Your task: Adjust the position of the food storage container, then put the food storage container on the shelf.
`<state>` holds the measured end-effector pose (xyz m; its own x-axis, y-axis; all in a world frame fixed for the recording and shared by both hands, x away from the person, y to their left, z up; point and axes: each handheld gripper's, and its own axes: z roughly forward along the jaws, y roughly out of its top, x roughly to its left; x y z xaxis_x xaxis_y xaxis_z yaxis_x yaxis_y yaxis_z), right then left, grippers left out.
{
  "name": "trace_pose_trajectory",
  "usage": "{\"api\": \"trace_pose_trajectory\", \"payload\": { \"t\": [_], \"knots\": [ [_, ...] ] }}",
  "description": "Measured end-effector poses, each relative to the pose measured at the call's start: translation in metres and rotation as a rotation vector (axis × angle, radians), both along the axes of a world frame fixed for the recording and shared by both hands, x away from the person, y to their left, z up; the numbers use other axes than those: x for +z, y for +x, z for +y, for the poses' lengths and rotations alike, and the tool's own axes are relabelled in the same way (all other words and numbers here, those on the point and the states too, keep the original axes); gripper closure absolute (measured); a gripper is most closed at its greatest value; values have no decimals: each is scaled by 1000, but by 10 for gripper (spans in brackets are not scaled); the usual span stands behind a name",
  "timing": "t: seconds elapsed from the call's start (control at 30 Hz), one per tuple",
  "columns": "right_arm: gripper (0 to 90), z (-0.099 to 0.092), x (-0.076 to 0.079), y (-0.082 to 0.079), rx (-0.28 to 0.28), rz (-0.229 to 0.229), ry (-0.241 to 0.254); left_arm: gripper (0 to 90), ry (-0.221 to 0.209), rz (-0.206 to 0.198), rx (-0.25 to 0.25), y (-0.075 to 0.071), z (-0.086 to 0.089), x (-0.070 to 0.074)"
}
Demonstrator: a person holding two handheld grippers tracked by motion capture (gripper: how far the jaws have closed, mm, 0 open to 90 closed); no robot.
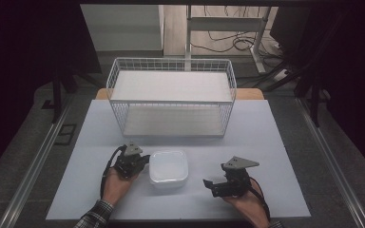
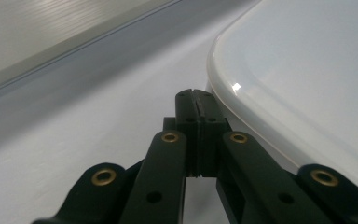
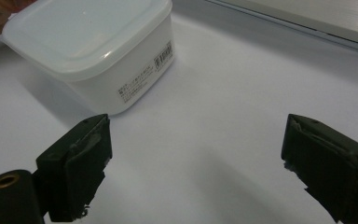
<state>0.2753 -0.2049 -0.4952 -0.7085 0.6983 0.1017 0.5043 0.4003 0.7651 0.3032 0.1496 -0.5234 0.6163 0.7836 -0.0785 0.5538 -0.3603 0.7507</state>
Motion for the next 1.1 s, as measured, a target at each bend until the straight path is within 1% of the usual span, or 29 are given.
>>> {"api": "trace_pose_trajectory", "payload": {
  "t": [0.03, 0.1, 0.13, 0.17, 0.2, 0.23, 0.27, 0.3, 0.33, 0.4, 0.47, 0.5, 0.53, 0.57, 0.6, 0.63, 0.67, 0.7, 0.77, 0.8, 0.83, 0.9, 0.97, 1.03, 1.1],
  "knots": [
    [100, -1, -1, 0, -1, 7, -4, 900, 9, -1, -14, 0, -5, -1],
    [102, -2, -2, -1, 1, 8, -15, 900, 8, 1, -21, -1, -8, -1],
    [102, -2, -2, -1, 1, 8, -15, 900, 4, 3, -29, -1, -11, -2],
    [107, -5, -3, -3, 5, 13, -20, 900, 10, 1, -42, -3, -16, -1],
    [107, -5, -3, -3, 5, 13, -20, 900, 10, 1, -42, -3, -16, -1],
    [116, -8, -2, -4, 2, 16, -7, 900, 19, -1, -53, -3, -18, -1],
    [116, -8, -2, -4, 2, 16, -7, 900, 24, -5, -55, -4, -20, -1],
    [124, -11, -2, -4, -3, 19, 4, 900, 23, -8, -53, -6, -19, 1],
    [129, -12, -2, -5, -4, 19, 4, 898, 23, -8, -50, -7, -18, 2],
    [149, -14, -3, -5, -6, 27, 0, 855, 28, -15, -41, -12, -11, 6],
    [175, -16, -4, -7, 8, 28, -6, 768, 5, -17, -38, -17, 0, 9],
    [181, -16, -4, -7, 11, 32, -13, 707, -16, -17, -27, -21, 5, 10],
    [190, -16, -4, -8, 13, 35, -17, 641, -16, -17, -27, -21, 5, 10],
    [197, -16, -4, -8, 17, 37, -18, 565, -44, -15, -29, -27, 15, 10],
    [202, -16, -5, -8, 20, 41, -19, 503, -49, -18, -18, -30, 18, 8],
    [207, -16, -6, -8, 20, 48, -22, 430, -49, -18, -18, -30, 18, 8],
    [207, -16, -6, -8, 20, 48, -22, 430, -50, -16, -11, -32, 20, 7],
    [214, -14, -7, -9, 24, 59, -31, 341, -49, -3, -6, -36, 23, 4],
    [226, -13, -7, -9, 24, 74, -32, 287, -57, -3, -7, -37, 24, 6],
    [232, -13, -6, -9, 24, 83, -32, 266, -69, -6, -11, -38, 24, 7],
    [241, -12, -6, -9, 28, 87, -32, 258, -85, -7, -12, -38, 24, 9],
    [248, -9, -4, -9, 27, 99, -31, 269, -111, -1, -31, -38, 24, 11],
    [272, -6, -2, -8, 30, 101, -36, 286, -109, -9, -41, -39, 22, 13],
    [291, -2, 1, -8, 38, 96, -31, 292, -106, -8, -48, -40, 19, 15],
    [304, 1, 2, -7, 48, 90, -30, 292, -116, -8, -56, -40, 17, 17]
  ]
}}
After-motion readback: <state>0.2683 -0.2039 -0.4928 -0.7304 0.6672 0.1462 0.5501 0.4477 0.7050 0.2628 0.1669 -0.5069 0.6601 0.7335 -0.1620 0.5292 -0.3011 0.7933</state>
